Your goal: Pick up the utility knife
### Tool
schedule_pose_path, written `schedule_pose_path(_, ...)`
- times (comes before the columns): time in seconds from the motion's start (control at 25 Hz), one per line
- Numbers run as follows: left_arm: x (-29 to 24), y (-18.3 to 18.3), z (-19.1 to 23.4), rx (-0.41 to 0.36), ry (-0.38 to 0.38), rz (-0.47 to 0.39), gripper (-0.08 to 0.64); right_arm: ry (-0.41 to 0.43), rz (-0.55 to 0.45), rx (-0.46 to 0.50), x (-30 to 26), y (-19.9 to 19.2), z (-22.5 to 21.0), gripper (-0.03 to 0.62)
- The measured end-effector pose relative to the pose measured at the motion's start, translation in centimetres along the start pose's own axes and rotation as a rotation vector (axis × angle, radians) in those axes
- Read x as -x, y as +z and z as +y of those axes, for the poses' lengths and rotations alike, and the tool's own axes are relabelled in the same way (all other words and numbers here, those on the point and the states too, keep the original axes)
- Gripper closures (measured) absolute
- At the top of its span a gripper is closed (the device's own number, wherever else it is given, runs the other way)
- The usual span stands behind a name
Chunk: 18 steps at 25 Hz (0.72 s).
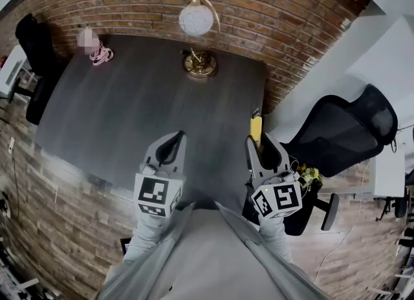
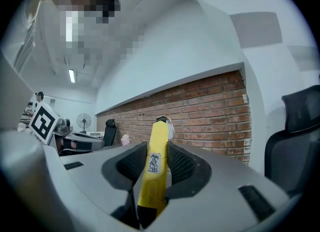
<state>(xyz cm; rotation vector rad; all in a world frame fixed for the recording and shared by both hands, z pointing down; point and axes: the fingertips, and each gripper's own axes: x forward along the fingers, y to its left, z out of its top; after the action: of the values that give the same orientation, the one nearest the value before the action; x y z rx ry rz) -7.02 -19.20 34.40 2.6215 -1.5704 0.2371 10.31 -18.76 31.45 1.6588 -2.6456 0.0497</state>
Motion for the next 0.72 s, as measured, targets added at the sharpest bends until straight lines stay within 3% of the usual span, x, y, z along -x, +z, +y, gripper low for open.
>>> schedule_pose_path(0.72, 0.9, -1.2, -0.1, 0.015, 0.013, 0.027, 0.541, 0.025, -0.010, 0.005, 1.1, -0.3, 0.9, 0.453)
